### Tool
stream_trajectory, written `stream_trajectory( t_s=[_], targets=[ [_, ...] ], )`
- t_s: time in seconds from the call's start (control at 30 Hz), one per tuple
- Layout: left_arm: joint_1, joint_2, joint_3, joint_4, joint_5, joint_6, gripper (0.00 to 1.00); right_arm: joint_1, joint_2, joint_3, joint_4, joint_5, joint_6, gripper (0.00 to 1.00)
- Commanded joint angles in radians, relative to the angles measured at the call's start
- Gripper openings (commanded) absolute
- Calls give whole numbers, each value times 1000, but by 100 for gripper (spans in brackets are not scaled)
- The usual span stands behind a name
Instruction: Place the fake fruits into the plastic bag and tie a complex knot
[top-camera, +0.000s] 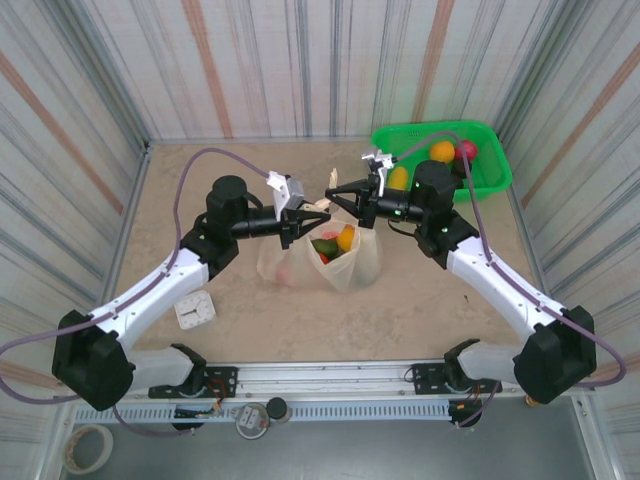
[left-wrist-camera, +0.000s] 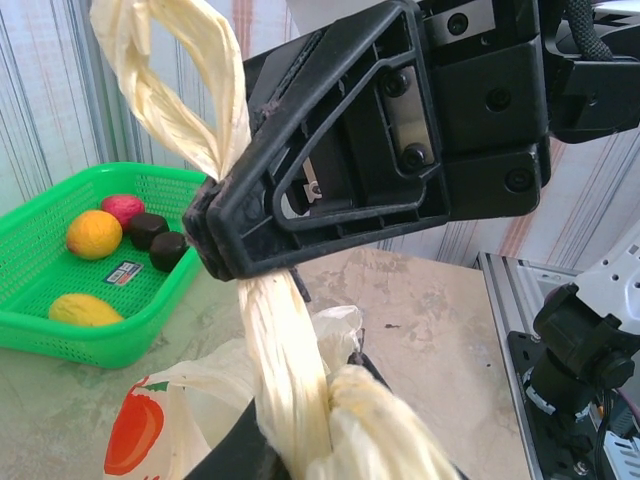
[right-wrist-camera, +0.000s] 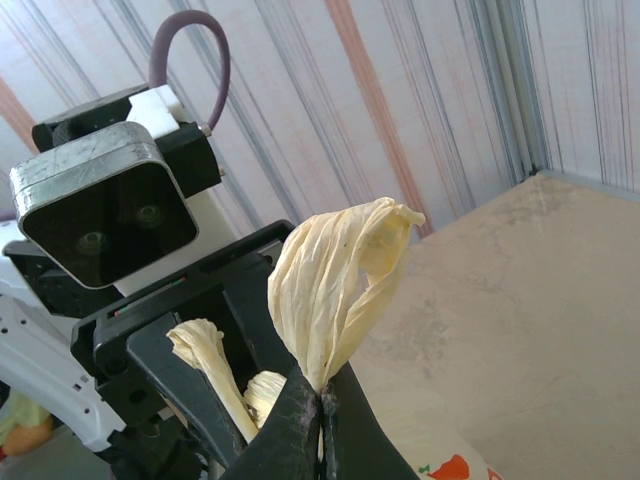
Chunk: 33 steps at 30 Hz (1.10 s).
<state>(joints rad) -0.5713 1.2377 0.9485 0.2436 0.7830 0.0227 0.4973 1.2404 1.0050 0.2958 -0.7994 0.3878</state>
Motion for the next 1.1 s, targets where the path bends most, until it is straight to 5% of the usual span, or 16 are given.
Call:
stream_trajectory(
  t_s=[0.0,0.2,0.47,0.83,0.97,1.07],
  targets=[
    [4,-35,-11,13,-5,7,15,4,-40,-20,-9,19,-30,0],
    [5,-40,-8,4,0,11,1,-7,-61,-25,-20,23,-39,0],
    [4,-37,-11,12,18,8,0,-15,-108,-50,-3,71,-51,0],
    [-19,-37,-13,2,49,45,0,-8,-109,10,-50,59,-58,61],
    [-23,-41,-13,-4,44,53,0,-12,-80,73,-106,51,-60,62],
    [-23,-48,-16,-4,36,58,0,-22,-74,83,-109,61,-58,51]
  ],
)
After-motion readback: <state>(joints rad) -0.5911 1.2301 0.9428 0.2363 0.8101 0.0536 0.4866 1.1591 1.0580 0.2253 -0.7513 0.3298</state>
